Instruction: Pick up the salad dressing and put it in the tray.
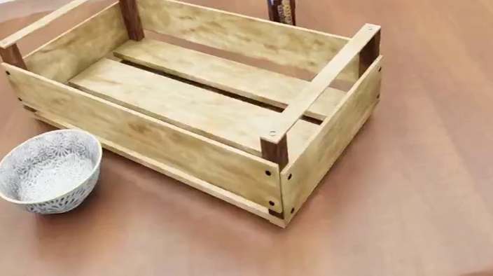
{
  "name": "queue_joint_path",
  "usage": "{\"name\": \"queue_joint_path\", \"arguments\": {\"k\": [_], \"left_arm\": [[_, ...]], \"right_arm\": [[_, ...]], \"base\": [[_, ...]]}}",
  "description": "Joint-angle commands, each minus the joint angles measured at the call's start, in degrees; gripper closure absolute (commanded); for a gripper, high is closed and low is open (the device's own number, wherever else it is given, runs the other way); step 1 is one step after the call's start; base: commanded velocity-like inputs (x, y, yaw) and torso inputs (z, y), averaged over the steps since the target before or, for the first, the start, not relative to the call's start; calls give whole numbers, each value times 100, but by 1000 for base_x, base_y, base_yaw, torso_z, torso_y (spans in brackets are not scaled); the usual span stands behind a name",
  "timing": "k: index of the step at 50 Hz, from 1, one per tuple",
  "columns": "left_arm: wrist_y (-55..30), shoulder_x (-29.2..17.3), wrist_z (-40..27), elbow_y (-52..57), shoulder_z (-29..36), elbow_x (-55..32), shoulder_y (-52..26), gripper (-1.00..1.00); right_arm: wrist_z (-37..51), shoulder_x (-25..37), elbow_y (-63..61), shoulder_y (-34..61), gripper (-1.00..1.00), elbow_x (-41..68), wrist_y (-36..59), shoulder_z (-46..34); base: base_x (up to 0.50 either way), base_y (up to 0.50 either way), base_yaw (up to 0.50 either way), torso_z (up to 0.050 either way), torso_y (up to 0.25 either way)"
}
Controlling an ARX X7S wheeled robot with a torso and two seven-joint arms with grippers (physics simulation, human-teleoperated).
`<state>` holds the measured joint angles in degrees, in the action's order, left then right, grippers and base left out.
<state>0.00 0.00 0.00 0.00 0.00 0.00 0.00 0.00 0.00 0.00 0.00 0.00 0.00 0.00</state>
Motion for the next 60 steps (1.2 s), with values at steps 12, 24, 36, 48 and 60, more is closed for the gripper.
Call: {"name": "queue_joint_path", "arguments": {"k": [12,24,36,48,60], "left_arm": [[13,-270,-315,53,323,-271,25,-100],[96,-385,-430,52,447,-387,36,-100],[44,-463,-559,38,518,-480,-5,-100],[26,-536,-661,45,606,-540,-39,-100],[-129,-588,-822,-28,628,-646,-110,-100]], "right_arm": [[325,271,-14,7,-100,233,63,-325],[440,393,-34,-9,-100,290,17,-502],[540,478,-72,2,-100,366,36,-594],[639,554,-60,35,-100,433,23,-679],[810,639,14,121,-100,311,256,-837]], "base": [[0,0,0,0,0],[0,40,0,0,0],[0,500,0,0,0],[0,500,0,0,0],[0,208,0,0,0]]}}
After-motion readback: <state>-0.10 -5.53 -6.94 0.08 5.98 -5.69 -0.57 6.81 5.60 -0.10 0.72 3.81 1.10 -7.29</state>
